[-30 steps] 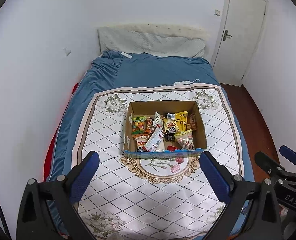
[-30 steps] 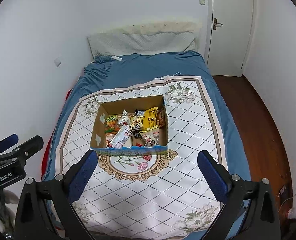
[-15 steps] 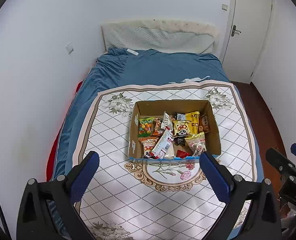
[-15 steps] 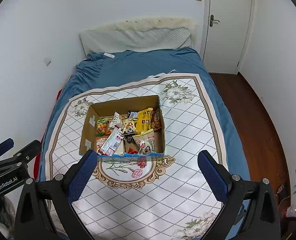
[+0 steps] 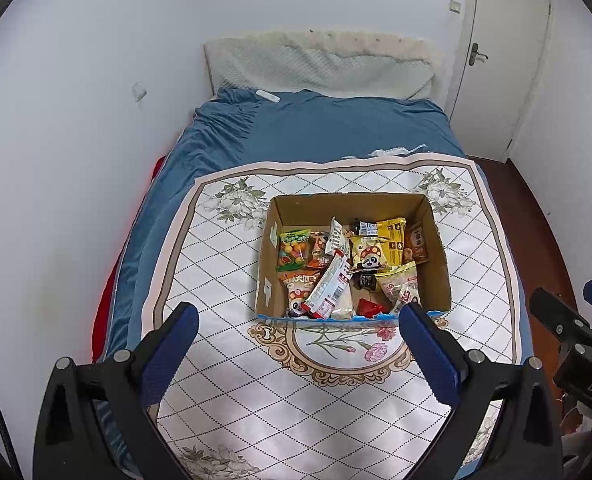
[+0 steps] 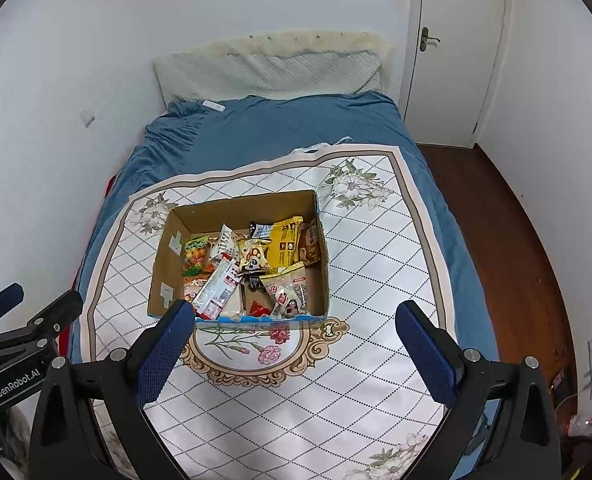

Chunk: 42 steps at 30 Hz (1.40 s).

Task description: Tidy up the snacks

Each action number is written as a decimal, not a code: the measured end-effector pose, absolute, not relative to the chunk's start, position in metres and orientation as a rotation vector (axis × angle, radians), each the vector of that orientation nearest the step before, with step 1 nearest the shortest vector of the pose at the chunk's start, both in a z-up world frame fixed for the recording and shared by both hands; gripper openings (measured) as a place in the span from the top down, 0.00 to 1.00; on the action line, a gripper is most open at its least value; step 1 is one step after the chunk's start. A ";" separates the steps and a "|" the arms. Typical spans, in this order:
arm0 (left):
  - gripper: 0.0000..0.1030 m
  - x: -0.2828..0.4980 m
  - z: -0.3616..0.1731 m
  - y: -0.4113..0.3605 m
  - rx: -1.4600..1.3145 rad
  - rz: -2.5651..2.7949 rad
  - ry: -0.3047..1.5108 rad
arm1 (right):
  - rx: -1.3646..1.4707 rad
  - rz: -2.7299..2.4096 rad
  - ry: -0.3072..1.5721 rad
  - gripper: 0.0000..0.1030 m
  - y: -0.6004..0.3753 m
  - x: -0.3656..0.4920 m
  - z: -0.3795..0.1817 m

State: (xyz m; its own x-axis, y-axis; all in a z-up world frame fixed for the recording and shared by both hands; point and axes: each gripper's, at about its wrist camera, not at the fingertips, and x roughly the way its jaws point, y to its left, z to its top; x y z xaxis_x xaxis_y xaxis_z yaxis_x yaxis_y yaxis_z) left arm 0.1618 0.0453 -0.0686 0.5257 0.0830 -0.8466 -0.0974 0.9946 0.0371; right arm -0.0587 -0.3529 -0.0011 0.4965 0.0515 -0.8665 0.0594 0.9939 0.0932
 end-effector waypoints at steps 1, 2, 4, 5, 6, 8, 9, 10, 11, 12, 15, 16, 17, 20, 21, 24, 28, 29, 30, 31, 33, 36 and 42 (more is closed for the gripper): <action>0.00 0.162 -0.069 0.045 -0.016 0.108 1.012 | 0.115 -0.005 1.055 0.01 -0.353 -0.058 -0.003; 0.00 0.162 -0.070 0.046 -0.015 0.107 1.012 | 0.115 -0.005 1.055 0.01 -0.353 -0.058 -0.003; 0.00 0.163 -0.070 0.046 -0.016 0.107 1.012 | 0.114 -0.005 1.058 0.01 -0.353 -0.057 -0.005; 0.00 0.163 -0.070 0.046 -0.016 0.107 1.011 | 0.113 -0.005 1.059 0.01 -0.353 -0.056 -0.006; 0.00 0.163 -0.070 0.046 -0.015 0.107 1.012 | 0.114 -0.005 1.059 0.01 -0.353 -0.056 -0.006; 0.00 0.163 -0.070 0.046 -0.017 0.105 1.013 | 0.113 -0.005 1.059 0.01 -0.353 -0.056 -0.006; 0.00 0.164 -0.071 0.046 -0.018 0.107 1.014 | 0.113 -0.005 1.059 0.01 -0.353 -0.056 -0.006; 0.00 0.164 -0.072 0.045 -0.020 0.111 1.014 | 0.112 -0.007 1.058 0.01 -0.353 -0.056 -0.006; 0.00 0.164 -0.073 0.045 -0.024 0.111 1.012 | 0.112 -0.007 1.058 0.01 -0.353 -0.056 -0.006; 0.00 0.164 -0.074 0.045 -0.027 0.113 1.011 | 0.113 -0.006 1.059 0.01 -0.353 -0.056 -0.006; 0.00 0.163 -0.075 0.045 -0.028 0.114 1.009 | 0.113 -0.007 1.060 0.01 -0.353 -0.057 -0.006; 0.00 0.163 -0.075 0.045 -0.029 0.114 1.008 | 0.114 -0.007 1.060 0.01 -0.353 -0.056 -0.006; 0.00 0.163 -0.075 0.044 -0.029 0.116 1.007 | 0.115 -0.006 1.059 0.01 -0.353 -0.056 -0.007; 0.00 0.162 -0.075 0.044 -0.030 0.117 1.006 | 0.112 -0.007 1.057 0.01 -0.353 -0.057 -0.006; 0.00 0.162 -0.075 0.044 -0.029 0.115 1.005 | 0.112 -0.008 1.056 0.01 -0.353 -0.057 -0.006; 0.00 0.162 -0.074 0.044 -0.030 0.117 1.005 | 0.112 -0.007 1.056 0.01 -0.354 -0.057 -0.006; 0.00 0.162 -0.074 0.043 -0.028 0.119 1.005 | 0.113 -0.006 1.055 0.01 -0.354 -0.057 -0.005; 0.00 0.162 -0.074 0.042 -0.028 0.119 1.005 | 0.112 -0.006 1.055 0.01 -0.354 -0.057 -0.006; 0.00 0.162 -0.073 0.041 -0.026 0.118 1.005 | 0.112 -0.006 1.054 0.01 -0.354 -0.057 -0.006; 0.00 0.162 -0.073 0.041 -0.027 0.119 1.004 | 0.112 -0.007 1.053 0.01 -0.354 -0.057 -0.005; 0.00 0.161 -0.070 0.041 -0.026 0.117 1.001 | 0.114 -0.008 1.053 0.01 -0.355 -0.058 -0.004; 0.00 0.161 -0.070 0.040 -0.025 0.115 0.999 | 0.113 -0.011 1.052 0.01 -0.355 -0.058 -0.003; 0.00 0.161 -0.069 0.039 -0.020 0.112 0.999 | 0.107 -0.015 1.050 0.01 -0.355 -0.058 -0.001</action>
